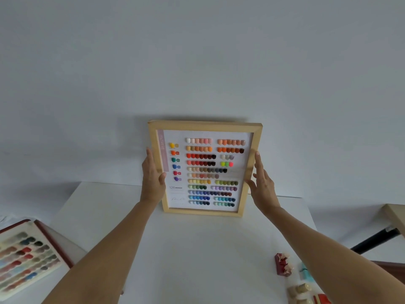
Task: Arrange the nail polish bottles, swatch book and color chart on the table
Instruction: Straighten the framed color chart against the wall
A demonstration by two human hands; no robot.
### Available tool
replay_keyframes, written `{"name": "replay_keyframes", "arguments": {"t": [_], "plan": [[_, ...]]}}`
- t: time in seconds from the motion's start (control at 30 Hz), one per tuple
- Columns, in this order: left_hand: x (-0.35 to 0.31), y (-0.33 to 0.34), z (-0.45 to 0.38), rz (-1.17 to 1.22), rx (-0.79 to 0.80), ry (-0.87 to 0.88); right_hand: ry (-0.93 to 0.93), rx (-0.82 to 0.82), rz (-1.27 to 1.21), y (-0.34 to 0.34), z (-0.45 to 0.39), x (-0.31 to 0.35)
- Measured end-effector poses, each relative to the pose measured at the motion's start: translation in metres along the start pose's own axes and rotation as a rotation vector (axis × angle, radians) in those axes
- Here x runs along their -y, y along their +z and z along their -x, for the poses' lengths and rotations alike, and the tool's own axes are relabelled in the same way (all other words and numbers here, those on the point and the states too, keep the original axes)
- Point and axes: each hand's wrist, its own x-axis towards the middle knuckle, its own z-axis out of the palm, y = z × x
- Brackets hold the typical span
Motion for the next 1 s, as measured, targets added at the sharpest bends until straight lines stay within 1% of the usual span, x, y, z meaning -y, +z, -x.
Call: {"name": "replay_keyframes", "arguments": {"t": [0.37, 0.5, 0.57, 0.63, 0.8, 1.0], "plan": [[-0.017, -0.014, 0.017, -0.013, 0.014, 0.039, 0.039, -0.020, 0.016, -0.018, 0.016, 0.015], [-0.026, -0.016, 0.027, -0.065, -0.044, 0.062, 0.039, -0.027, 0.023, -0.030, 0.028, 0.020], [-0.030, -0.014, 0.033, -0.099, -0.082, 0.105, 0.055, -0.030, 0.039, -0.039, 0.036, 0.020], [-0.036, -0.008, 0.042, -0.120, -0.087, 0.164, 0.082, -0.048, 0.052, -0.051, 0.046, 0.016], [-0.054, 0.018, 0.076, -0.098, -0.006, 0.305, 0.168, -0.090, 0.109, -0.089, 0.077, -0.015], [-0.086, 0.059, 0.132, -0.068, 0.100, 0.344, 0.255, -0.048, 0.110, -0.136, 0.117, -0.061]]}}
